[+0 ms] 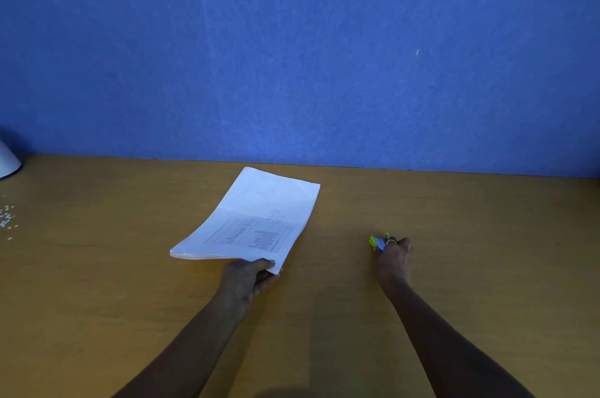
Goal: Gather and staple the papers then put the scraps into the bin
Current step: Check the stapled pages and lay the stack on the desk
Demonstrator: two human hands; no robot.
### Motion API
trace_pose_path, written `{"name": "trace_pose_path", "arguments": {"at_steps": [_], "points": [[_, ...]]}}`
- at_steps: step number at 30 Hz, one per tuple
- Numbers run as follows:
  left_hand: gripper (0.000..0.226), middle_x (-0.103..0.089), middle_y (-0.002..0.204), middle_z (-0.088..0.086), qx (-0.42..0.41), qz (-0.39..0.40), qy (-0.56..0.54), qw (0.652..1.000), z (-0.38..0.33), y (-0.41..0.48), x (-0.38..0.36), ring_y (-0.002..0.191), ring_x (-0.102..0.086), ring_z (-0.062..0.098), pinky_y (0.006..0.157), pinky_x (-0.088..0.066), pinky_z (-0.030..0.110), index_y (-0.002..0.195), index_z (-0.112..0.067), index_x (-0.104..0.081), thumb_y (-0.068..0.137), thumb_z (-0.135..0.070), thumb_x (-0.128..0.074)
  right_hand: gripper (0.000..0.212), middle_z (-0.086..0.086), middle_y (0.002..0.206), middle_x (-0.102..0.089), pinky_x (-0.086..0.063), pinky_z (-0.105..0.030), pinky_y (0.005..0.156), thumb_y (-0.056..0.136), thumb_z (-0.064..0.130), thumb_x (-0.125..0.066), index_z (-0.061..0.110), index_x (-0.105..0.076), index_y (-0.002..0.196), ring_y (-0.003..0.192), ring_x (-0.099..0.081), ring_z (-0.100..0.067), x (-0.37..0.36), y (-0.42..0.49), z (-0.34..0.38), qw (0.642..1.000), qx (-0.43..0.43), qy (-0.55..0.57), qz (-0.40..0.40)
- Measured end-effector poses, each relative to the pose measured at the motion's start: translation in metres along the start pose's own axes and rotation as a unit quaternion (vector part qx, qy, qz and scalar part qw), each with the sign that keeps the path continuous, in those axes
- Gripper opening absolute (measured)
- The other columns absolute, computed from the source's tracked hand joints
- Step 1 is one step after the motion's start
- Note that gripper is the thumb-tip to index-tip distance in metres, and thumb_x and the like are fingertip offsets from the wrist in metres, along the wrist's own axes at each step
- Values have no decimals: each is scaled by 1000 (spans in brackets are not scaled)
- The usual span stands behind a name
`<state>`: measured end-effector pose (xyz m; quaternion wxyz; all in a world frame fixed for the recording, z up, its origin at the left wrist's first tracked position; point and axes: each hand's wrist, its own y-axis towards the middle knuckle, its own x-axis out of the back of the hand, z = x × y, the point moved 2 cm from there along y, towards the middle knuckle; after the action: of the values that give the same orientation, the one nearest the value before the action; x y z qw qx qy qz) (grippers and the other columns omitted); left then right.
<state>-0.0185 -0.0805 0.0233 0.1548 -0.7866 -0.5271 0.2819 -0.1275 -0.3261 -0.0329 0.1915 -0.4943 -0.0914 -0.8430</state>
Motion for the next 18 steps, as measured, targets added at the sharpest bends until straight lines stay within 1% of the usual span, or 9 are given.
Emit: {"name": "trace_pose_path", "arguments": {"at_steps": [3, 6, 8, 9, 11, 13, 14, 16, 18], "points": [[33, -62, 92, 11, -12, -3, 9, 1000, -1, -1, -1, 77, -63, 26, 50, -57, 23, 109, -1, -52, 79, 11, -60, 35, -22, 124, -43, -40, -38, 92, 92, 13, -52, -6, -52, 122, 117, -39, -36, 2, 0, 0, 1000, -5, 7, 3], [26, -62, 94, 13, -24, -12, 27, 999, -5, 1, 0, 77, -62, 25, 50, -56, 22, 104, 0, -53, 80, 8, -60, 45, -20, 127, -42, -41, -39, 91, 91, 21, -55, -5, -46, 127, 119, -38, -35, 5, -3, 2, 1000, -16, 9, -1], [12, -61, 89, 16, -48, -29, 65, 996, -11, 3, 1, 73, -61, 24, 53, -55, 25, 89, 3, -56, 79, 5, -62, 53, -18, 129, -42, -41, -41, 92, 90, 25, -55, -3, -41, 132, 120, -38, -35, 8, -6, 5, 1000, -19, -13, -21], [7, -60, 82, 16, -70, -33, 87, 993, -16, 1, 0, 69, -59, 24, 57, -54, 28, 79, 3, -56, 78, 5, -62, 54, -18, 129, -42, -41, -42, 93, 89, 27, -55, -2, -41, 133, 120, -38, -35, 9, -8, 9, 999, -8, -33, -34], [20, -55, 64, 9, -125, -40, 138, 982, -30, -3, -2, 62, -53, 24, 62, -48, 33, 61, -2, -51, 78, 5, -61, 51, -16, 131, -43, -38, -42, 99, 88, 26, -55, 1, -46, 132, 121, -39, -35, 13, -14, 20, 997, 36, -40, -51], [30, -48, 45, -3, -177, -41, 198, 963, -51, -10, -6, 56, -48, 22, 65, -43, 34, 54, -6, -43, 76, 4, -62, 42, -13, 131, -46, -34, -39, 102, 88, 19, -55, 1, -53, 126, 123, -40, -33, 18, -22, 39, 993, 107, 14, -56], [31, -45, 40, -6, -197, -35, 237, 951, -62, -14, -9, 55, -48, 22, 66, -42, 35, 53, -7, -42, 74, -1, -64, 36, -13, 129, -50, -34, -36, 101, 88, 15, -55, 0, -58, 120, 121, -42, -32, 21, -27, 51, 985, 152, 48, -60], [30, -43, 38, -6, -236, -20, 323, 916, -84, -24, -16, 55, -48, 22, 65, -42, 34, 52, -9, -39, 65, -13, -66, 27, -11, 123, -57, -37, -30, 98, 89, 12, -52, 1, -63, 112, 117, -49, -29, 29, -40, 75, 965, 231, 109, -57], [38, -38, 44, -2, -281, -18, 404, 870, -105, -35, -23, 56, -43, 21, 61, -38, 31, 51, -13, -33, 69, -12, -66, 26, -8, 117, -63, -39, -22, 91, 92, 12, -48, 5, -66, 110, 111, -57, -23, 41, -56, 100, 944, 282, 166, -37]]}}
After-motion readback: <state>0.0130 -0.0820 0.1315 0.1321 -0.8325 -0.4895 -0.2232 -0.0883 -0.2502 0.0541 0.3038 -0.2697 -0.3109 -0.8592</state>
